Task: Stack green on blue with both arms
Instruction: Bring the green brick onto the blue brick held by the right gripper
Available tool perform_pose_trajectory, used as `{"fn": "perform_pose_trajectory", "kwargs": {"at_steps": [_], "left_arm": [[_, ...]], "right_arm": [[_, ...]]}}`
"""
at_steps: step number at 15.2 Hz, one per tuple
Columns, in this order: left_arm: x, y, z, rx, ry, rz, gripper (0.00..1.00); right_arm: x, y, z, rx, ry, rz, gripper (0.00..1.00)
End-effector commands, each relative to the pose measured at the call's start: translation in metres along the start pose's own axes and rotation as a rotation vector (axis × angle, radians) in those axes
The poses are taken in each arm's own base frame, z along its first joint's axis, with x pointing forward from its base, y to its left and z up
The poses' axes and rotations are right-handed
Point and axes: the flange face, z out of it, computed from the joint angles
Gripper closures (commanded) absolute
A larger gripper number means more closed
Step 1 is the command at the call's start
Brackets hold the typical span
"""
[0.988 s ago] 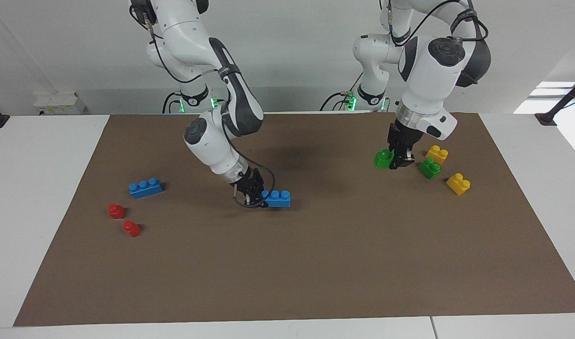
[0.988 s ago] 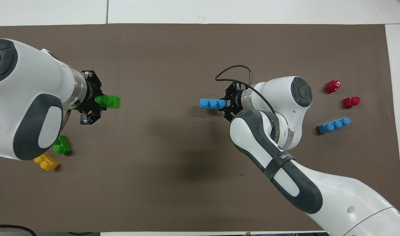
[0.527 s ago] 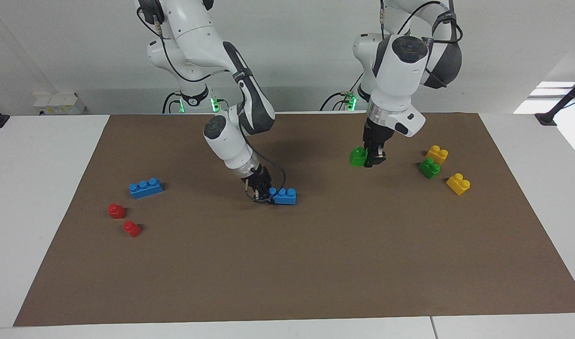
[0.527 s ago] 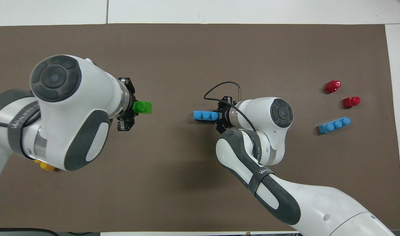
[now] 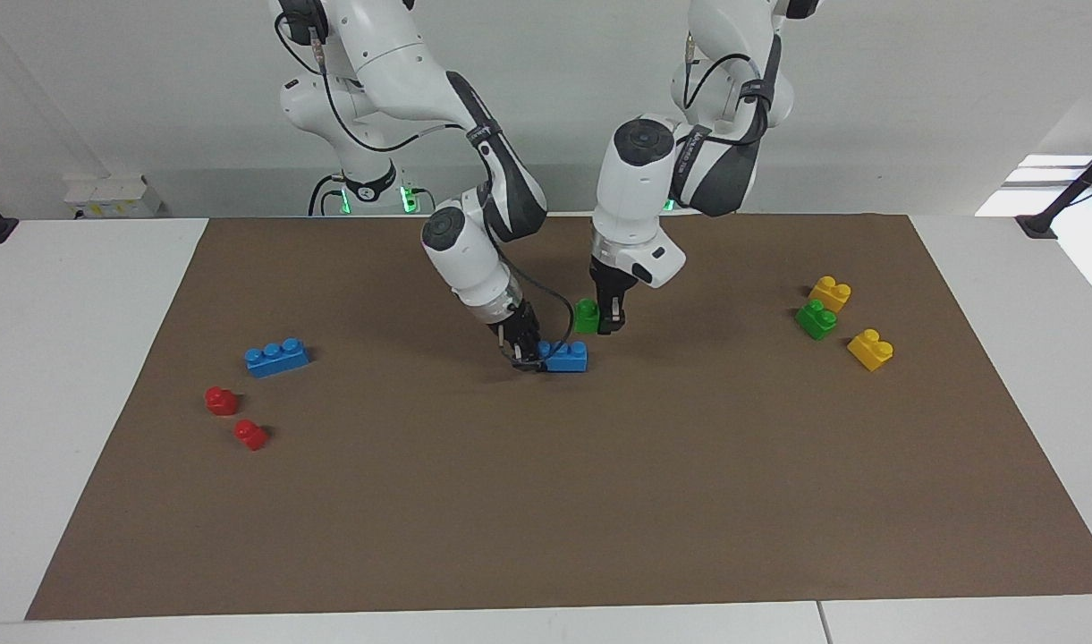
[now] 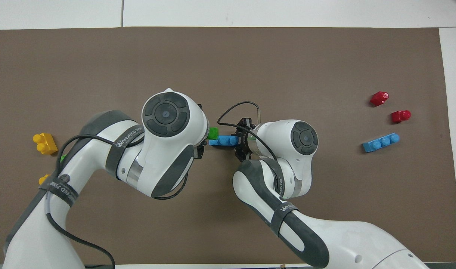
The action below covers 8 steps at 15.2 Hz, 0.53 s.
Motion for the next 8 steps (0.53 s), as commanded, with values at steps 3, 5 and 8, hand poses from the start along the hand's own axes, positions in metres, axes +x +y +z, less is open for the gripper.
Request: {"fn": "perform_pose_trajectory", "kwargs": {"at_steps": [3,5,8], "left_arm": [[-0.016,-0.007,0.035,-0.024,0.038,-0.019,1.00],[-0.021,-0.008,0.051,-0.017,0.046,-0.017,1.00],[-0.026,-0.010,0.061,-0.011,0.048,-0.016,1.00]], "right_arm": [[0.009,0.005,-0.005,0.010,-0.006,-0.010,1.00],[0.016,0.005,-0.002,0.005,0.001,-0.021,1.00],[0.024,0.009,0.000,-0.003,0.010,-0.035,1.00]]}}
